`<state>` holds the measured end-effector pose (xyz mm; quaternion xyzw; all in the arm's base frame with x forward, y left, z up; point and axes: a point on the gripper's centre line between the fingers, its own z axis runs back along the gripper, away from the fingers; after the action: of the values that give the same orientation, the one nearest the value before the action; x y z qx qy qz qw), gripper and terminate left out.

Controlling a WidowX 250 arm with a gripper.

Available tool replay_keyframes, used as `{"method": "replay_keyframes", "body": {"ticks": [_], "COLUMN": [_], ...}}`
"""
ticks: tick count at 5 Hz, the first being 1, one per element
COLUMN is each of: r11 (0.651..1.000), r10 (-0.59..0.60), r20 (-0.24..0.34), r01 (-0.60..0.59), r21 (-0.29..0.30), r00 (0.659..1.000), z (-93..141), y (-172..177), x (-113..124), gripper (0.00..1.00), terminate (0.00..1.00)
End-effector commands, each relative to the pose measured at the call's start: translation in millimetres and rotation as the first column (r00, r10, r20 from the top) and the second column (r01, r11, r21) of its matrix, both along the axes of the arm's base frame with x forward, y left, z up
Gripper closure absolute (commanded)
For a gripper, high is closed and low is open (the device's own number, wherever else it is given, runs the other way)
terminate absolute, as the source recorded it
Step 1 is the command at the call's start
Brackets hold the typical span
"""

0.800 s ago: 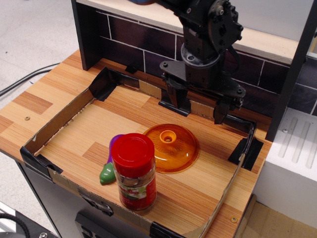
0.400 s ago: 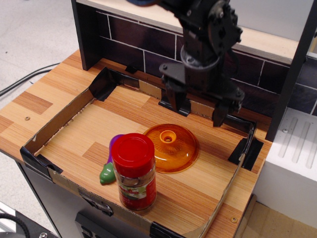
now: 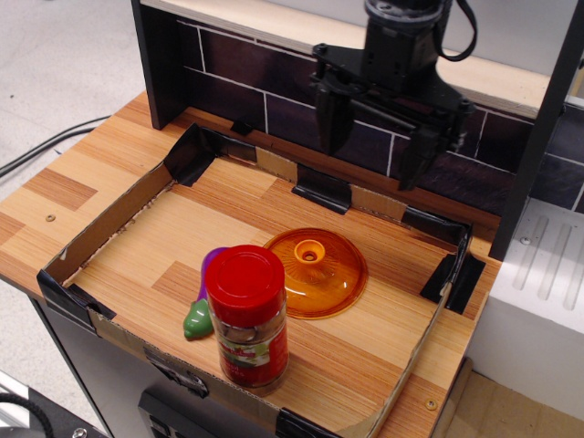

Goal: Topple basil bottle

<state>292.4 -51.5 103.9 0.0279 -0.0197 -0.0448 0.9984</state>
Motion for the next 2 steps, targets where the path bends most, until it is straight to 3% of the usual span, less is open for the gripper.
{"method": "replay_keyframes", "body": {"ticks": [1, 2], "r11": [0.989, 0.980], "r10": [-0.120, -0.164], "r20": [0.167, 0.224], "r01": [0.133, 0.185], "r21": [-0.069, -0.074], "r00": [0.979, 0.961], "z": [25.4, 19.8], "y": [10.7, 16.7], "x": [-25.2, -44.3], "gripper": [0.00, 0.00], "terminate": [0.00, 0.00]}}
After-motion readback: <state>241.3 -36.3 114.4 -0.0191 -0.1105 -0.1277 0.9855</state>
